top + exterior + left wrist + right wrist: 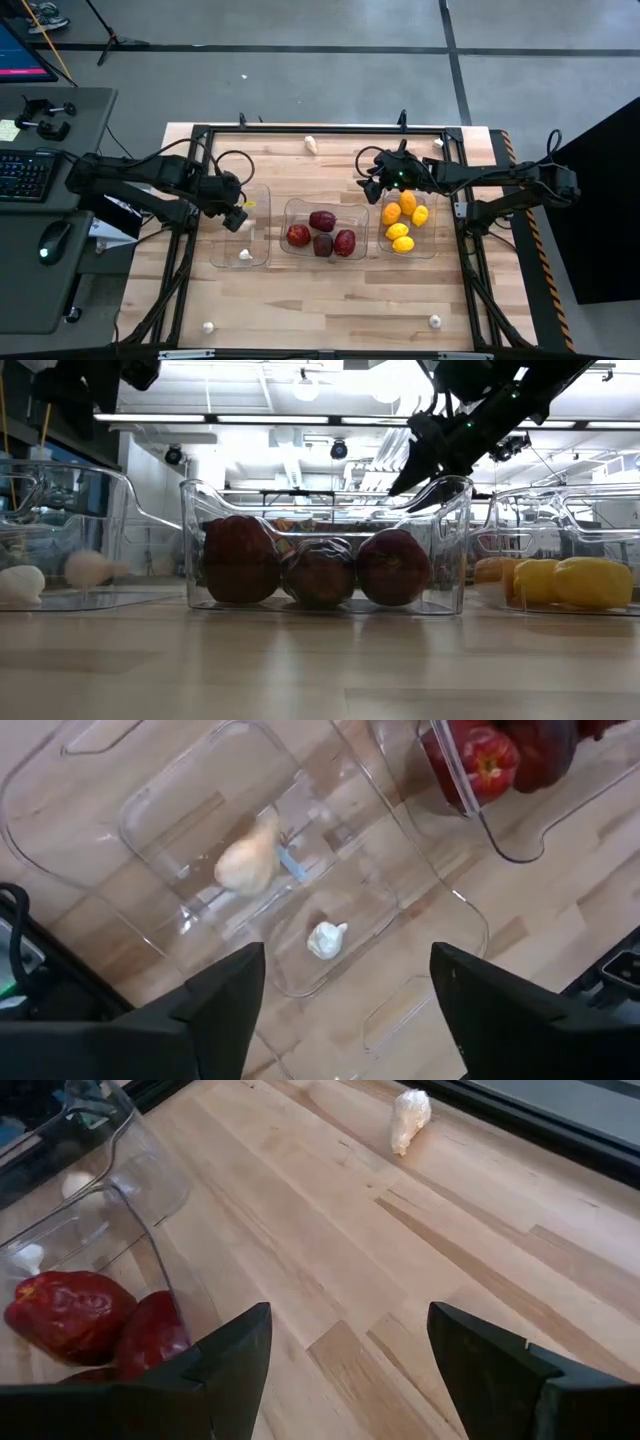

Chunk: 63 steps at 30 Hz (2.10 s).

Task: Sort produce into baskets
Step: Put the bottom left white garlic into the left transparent bin

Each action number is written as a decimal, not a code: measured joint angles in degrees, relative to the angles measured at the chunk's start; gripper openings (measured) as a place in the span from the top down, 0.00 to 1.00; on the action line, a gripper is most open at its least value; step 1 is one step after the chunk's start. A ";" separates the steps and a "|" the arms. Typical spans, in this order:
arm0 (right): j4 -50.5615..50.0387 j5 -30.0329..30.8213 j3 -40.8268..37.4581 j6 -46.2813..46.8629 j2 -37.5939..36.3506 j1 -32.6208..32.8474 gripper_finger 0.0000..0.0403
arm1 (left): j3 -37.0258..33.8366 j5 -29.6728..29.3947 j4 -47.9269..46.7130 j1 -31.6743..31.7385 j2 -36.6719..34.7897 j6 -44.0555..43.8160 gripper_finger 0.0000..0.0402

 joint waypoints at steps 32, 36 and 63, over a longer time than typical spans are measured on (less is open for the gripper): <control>17.83 -9.99 0.04 28.39 0.00 21.69 0.36 | 0.00 14.89 22.92 -55.36 35.88 -16.04 0.31; 18.05 -4.08 0.04 35.26 0.00 25.53 0.36 | 0.00 14.09 22.91 -54.19 37.42 -9.68 0.31; 15.98 1.91 0.04 37.41 0.00 29.05 0.36 | 0.20 14.72 28.11 -53.12 46.26 -1.79 0.39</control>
